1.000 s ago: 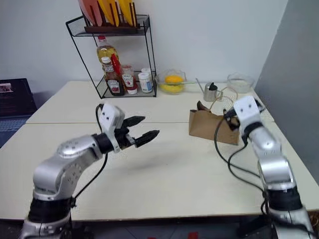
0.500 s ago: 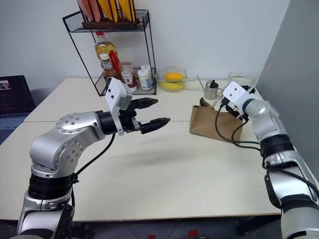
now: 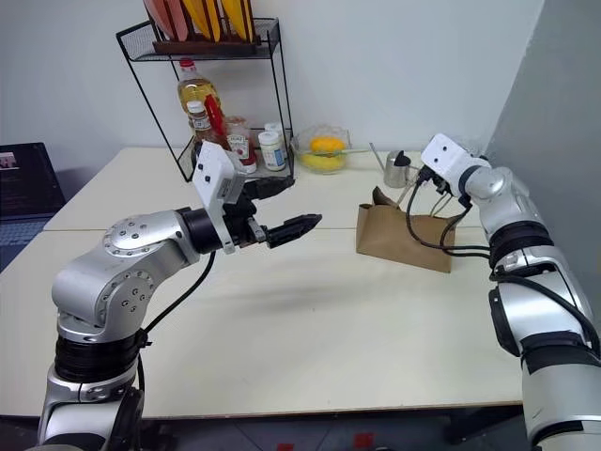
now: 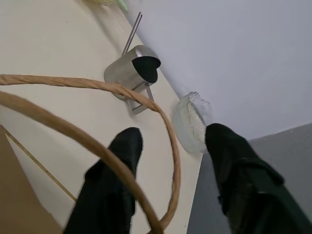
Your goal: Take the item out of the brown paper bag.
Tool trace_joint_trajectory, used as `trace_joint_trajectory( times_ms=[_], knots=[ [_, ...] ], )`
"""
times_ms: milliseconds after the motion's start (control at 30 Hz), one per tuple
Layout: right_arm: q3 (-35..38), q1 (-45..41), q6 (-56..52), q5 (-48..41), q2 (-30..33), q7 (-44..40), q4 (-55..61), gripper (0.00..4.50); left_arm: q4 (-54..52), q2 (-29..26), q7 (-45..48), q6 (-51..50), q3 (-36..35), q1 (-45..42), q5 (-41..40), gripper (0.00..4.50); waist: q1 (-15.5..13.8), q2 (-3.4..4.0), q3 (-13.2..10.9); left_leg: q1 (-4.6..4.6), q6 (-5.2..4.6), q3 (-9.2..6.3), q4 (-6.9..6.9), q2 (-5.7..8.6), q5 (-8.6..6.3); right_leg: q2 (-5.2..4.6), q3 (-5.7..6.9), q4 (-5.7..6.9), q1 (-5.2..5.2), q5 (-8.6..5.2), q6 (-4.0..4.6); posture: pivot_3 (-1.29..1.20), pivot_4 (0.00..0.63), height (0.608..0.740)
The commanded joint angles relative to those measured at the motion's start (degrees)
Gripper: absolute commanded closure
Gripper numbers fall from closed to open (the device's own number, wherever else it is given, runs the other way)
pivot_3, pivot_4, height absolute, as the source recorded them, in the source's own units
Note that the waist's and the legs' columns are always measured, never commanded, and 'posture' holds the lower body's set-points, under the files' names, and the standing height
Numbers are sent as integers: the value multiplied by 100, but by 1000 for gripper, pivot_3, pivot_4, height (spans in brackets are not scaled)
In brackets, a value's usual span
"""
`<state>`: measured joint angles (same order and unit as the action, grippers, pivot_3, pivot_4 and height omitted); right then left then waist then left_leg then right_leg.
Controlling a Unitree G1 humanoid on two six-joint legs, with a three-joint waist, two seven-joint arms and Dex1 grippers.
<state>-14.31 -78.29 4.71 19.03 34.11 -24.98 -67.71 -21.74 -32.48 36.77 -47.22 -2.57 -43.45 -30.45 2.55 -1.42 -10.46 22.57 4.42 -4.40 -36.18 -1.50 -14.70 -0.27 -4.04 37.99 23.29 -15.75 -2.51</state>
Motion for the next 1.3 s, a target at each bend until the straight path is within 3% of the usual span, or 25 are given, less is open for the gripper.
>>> trace_joint_trajectory(
  times_ms=[33, 133, 433, 567, 800, 1100, 1300],
  knots=[
    [127, -202, 153, -9, 70, 71, 49, 3405, -130, -61, -62, 100, -125, -104, -17, 0, 0, 0, 0, 0, 0, 0, 0, 0, 0, 0, 0, 0, 0, 0, 0, 0, 150, 740],
    [159, -224, 220, -16, 95, 170, 58, 4474, -65, -55, -77, 123, -140, -147, -7, 0, 1, 0, 0, -1, 0, 0, 0, 0, 0, 0, 0, 1, 0, 0, 0, 0, 150, 740],
    [503, -514, 641, -339, -266, 299, 177, 4474, -116, -218, 63, -5, -304, -48, -225, 0, 55, 1, 0, -1, 1, 0, -1, -1, 0, 0, 0, 5, 0, 0, 0, 0, 150, 740],
    [571, -1094, 753, -382, -822, 618, -66, 4474, -339, -392, -108, -448, -823, 249, -644, 0, 151, 6, -3, -2, 1, 1, -1, -4, 1, 1, -1, 12, 6, 0, 0, 0, 150, 740],
    [735, -1810, 792, -524, -1802, 711, -355, 4474, -1478, -985, -474, -1305, -2176, 1851, -1412, 0, 258, 7, -4, 7, 2, -3, 5, -10, 1, 1, 1, 17, 22, 0, 1, 0, 150, 740],
    [811, -1874, 674, -622, -2439, 669, -348, 4474, -2121, -1256, -1040, -1702, -2988, 2471, -2272, 0, 127, 5, -3, 19, 2, -17, -17, 1, 1, -5, 13, 22, 17, 2, 3, 0, 150, 740],
    [713, -1392, 410, -742, -3202, 276, -163, 4474, -2241, -1447, -1334, -1747, -3285, 2800, -2735, 0, 127, 4, -2, 16, 2, -17, -16, -5, 1, 0, 15, 30, 19, 2, 4, 0, 150, 740]
  ],
)
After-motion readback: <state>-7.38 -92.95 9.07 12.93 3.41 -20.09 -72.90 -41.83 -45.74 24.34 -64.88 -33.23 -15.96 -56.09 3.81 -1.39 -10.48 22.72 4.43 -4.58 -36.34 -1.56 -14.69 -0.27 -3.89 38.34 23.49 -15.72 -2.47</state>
